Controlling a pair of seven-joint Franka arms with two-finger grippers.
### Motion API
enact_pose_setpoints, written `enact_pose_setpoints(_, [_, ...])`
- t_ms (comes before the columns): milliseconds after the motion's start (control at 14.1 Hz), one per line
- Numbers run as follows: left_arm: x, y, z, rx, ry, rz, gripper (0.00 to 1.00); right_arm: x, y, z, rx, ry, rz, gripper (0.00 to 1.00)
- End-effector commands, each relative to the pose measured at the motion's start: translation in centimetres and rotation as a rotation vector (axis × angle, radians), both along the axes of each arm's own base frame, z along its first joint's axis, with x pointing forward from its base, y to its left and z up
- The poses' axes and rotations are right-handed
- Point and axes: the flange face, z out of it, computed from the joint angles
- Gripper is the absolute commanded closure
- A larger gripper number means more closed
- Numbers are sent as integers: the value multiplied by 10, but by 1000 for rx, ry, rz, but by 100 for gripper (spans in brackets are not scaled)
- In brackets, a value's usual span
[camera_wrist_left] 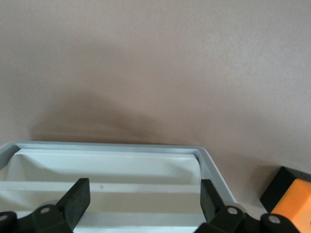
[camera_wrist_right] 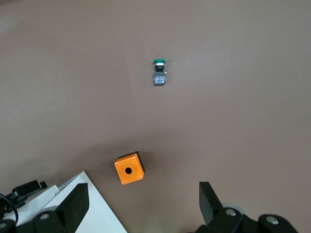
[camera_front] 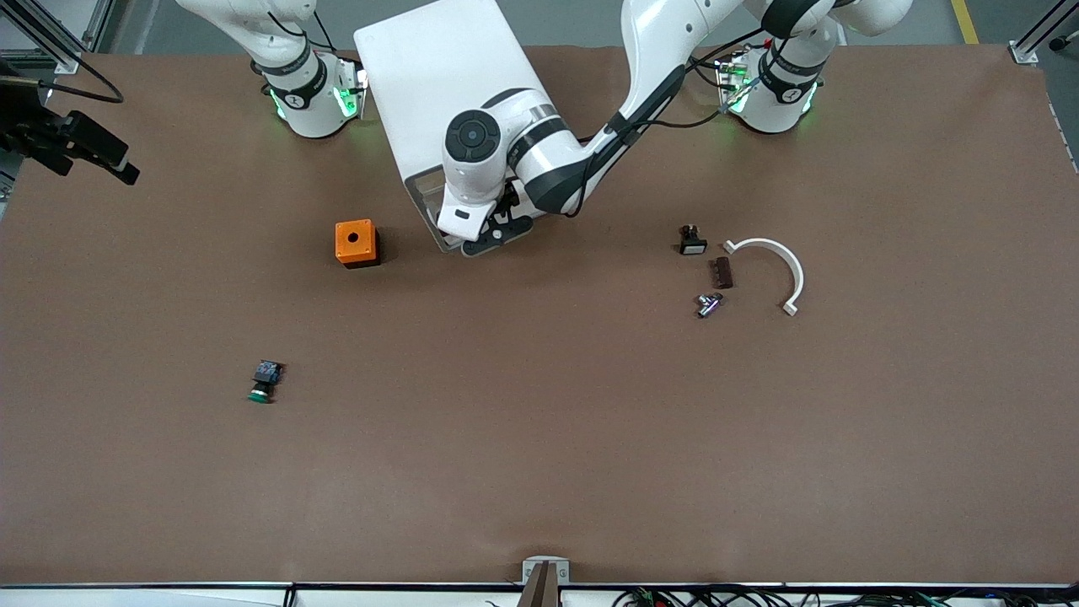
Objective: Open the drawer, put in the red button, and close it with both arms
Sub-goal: 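Push the drawer shut into the cabinet with the left gripper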
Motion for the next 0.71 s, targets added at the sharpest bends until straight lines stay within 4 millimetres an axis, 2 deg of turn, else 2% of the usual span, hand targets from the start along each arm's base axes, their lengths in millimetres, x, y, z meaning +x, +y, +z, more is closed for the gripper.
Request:
enact_pose_setpoints(0, [-16,-6,1,2,-5,0,0,6,-2,5,-13,-3,-19,0])
enact_pose_setpoints(427, [-34,-16,-9,-31,-3,-12,0,6,-1,12,-12,-17,-16,0])
enact_pose_setpoints(498, [-34,-16,-8,-33,-5,-12,0,6,-2,12,-12,-17,-17,0])
enact_pose_setpoints(640, [-16,-8,-3,-39,-25,-18,0,7,-2,14,-11,-23,-20,0])
